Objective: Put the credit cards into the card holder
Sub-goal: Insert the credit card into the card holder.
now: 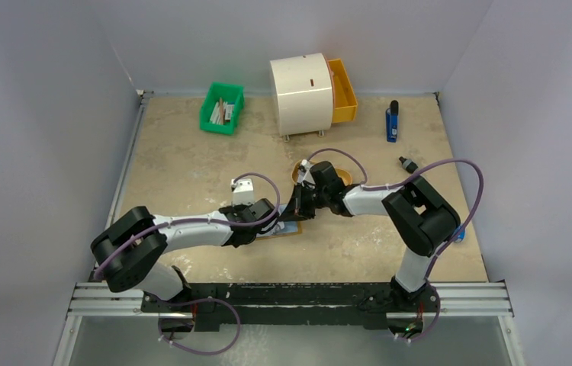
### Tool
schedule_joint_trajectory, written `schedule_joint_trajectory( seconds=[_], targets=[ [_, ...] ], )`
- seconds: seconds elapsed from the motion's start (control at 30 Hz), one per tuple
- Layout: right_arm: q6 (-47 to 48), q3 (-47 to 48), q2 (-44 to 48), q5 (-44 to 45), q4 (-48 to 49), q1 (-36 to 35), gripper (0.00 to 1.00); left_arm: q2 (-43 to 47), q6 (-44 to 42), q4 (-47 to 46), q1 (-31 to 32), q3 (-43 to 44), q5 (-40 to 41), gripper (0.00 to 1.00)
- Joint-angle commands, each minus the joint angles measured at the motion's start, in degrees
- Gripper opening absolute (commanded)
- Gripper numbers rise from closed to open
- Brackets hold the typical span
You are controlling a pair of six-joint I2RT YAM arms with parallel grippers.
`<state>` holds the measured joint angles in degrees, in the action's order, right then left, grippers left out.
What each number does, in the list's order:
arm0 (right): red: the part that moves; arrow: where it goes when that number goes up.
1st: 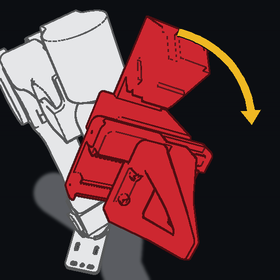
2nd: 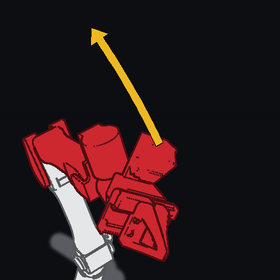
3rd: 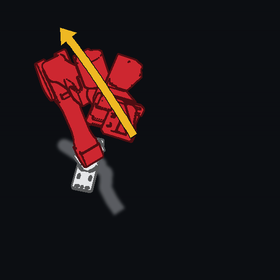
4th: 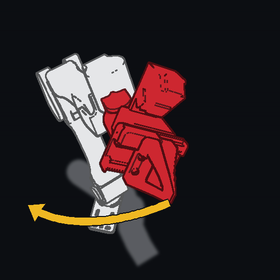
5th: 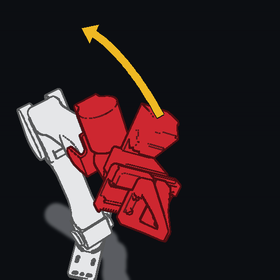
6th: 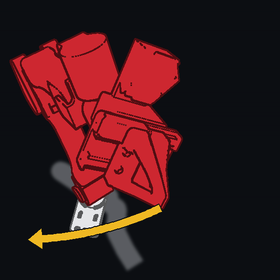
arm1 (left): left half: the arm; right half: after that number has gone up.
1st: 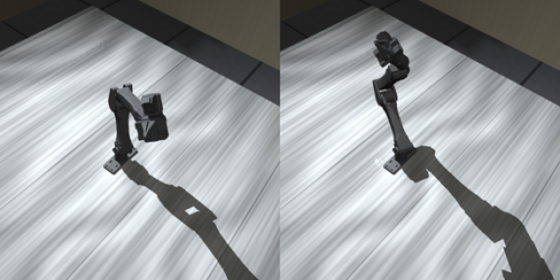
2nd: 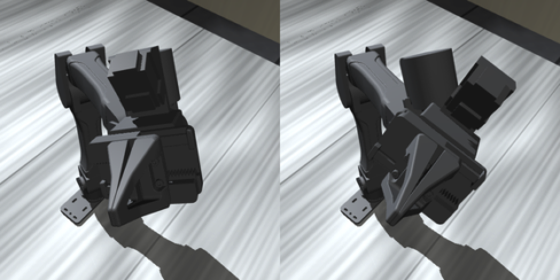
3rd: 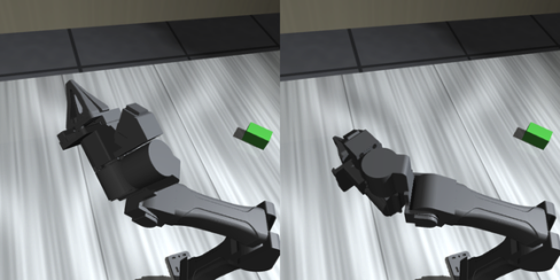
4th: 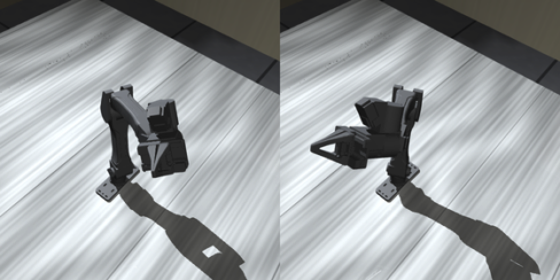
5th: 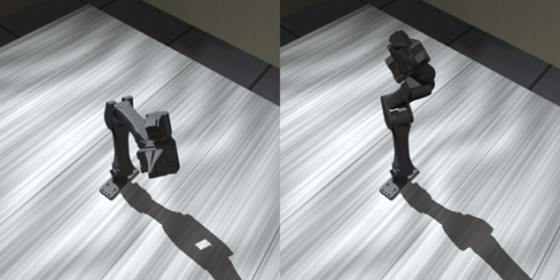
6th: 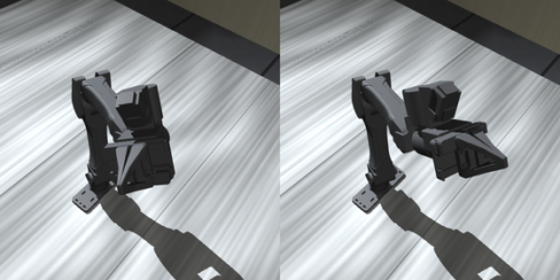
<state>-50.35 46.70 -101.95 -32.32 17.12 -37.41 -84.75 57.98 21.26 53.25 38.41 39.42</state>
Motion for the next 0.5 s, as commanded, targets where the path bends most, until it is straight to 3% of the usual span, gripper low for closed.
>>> schedule_joint_trajectory(
  seconds=[0.0, 0.47],
  targets=[
    [-2.72, -1.09, -0.09, 3.03, 3.09, -0.3, 0.0, 0.98, 1.69, -2.97, -0.34, -1.59, -2.41, 0.05],
    [-4.62, 0.06, -2.47, 3.48, 4.45, -2.03, 0.0, 1.08, 2.53, -4.76, -0.34, -2.81, -3.89, 0.03]
  ],
)
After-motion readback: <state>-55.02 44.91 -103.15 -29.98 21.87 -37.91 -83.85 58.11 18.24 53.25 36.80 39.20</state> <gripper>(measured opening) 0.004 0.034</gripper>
